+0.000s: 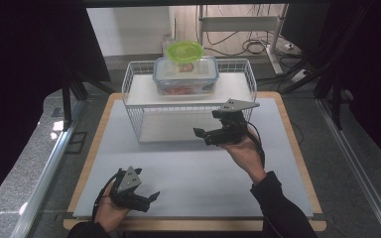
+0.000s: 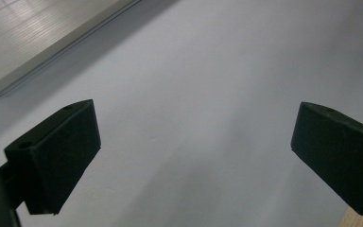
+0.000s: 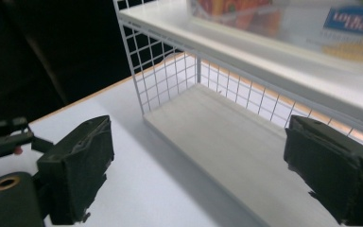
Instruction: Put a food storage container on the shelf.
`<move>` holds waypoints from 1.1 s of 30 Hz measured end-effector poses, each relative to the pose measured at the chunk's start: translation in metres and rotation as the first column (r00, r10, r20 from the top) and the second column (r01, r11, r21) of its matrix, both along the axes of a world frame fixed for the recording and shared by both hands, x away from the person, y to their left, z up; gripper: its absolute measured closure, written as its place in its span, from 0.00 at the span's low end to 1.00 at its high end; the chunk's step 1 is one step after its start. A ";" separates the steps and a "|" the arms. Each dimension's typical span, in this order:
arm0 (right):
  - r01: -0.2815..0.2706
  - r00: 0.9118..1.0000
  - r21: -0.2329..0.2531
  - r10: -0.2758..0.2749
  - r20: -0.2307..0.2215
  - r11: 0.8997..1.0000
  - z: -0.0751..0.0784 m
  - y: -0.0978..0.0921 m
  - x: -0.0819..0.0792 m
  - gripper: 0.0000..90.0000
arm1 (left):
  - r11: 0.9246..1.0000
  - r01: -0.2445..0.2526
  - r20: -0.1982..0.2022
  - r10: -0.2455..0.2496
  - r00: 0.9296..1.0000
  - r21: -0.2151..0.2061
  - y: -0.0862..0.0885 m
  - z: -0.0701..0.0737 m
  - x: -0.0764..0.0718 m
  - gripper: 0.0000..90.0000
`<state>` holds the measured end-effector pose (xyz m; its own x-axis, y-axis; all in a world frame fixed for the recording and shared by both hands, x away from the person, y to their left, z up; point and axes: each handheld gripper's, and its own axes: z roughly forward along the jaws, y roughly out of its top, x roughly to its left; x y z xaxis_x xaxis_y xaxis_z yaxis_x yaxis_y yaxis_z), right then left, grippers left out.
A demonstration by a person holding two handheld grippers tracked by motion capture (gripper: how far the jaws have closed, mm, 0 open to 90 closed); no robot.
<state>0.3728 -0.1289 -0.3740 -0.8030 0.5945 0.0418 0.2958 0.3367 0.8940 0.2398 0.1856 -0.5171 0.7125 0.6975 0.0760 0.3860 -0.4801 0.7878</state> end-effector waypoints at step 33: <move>0.041 0.999 -0.113 -0.042 -0.008 0.993 -0.046 -0.041 -0.054 0.01 | 0.999 -0.004 -0.001 0.004 1.000 -0.034 0.000 -0.001 0.000 0.02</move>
